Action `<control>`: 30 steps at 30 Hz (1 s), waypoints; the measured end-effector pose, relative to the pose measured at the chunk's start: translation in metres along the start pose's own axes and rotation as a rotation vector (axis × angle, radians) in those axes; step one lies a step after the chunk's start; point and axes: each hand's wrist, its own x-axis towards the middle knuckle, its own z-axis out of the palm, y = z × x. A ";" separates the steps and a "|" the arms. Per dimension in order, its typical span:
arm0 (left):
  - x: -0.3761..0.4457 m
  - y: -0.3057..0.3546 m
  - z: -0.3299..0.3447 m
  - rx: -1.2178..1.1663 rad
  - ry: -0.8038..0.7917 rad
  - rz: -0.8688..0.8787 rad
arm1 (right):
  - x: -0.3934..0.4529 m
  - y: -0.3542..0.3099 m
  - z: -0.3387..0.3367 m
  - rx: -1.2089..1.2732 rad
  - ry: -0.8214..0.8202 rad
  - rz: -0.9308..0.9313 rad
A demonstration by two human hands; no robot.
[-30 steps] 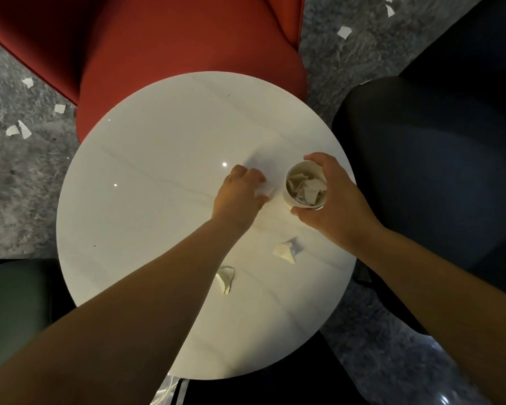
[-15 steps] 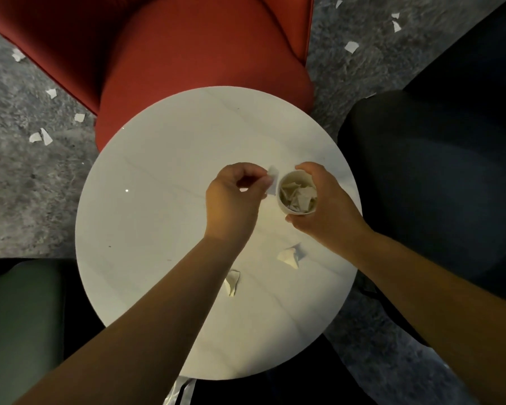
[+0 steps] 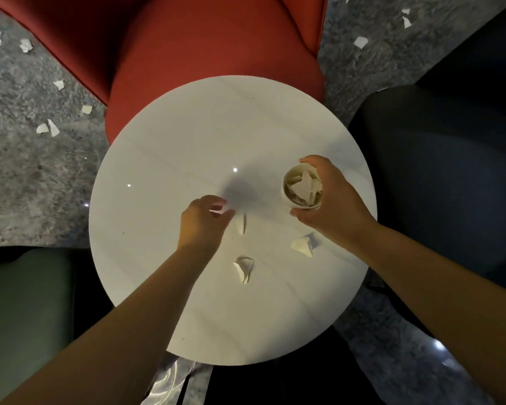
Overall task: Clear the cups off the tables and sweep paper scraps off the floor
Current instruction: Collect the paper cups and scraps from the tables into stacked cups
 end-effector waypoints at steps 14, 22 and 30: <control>0.001 -0.013 0.031 0.205 -0.075 0.153 | -0.015 0.002 0.016 0.014 0.016 0.051; -0.032 0.050 0.004 -0.368 0.103 0.194 | -0.017 -0.009 0.016 -0.006 0.015 0.001; -0.047 0.066 -0.003 -0.454 0.093 0.216 | -0.021 -0.017 0.017 -0.002 0.018 -0.015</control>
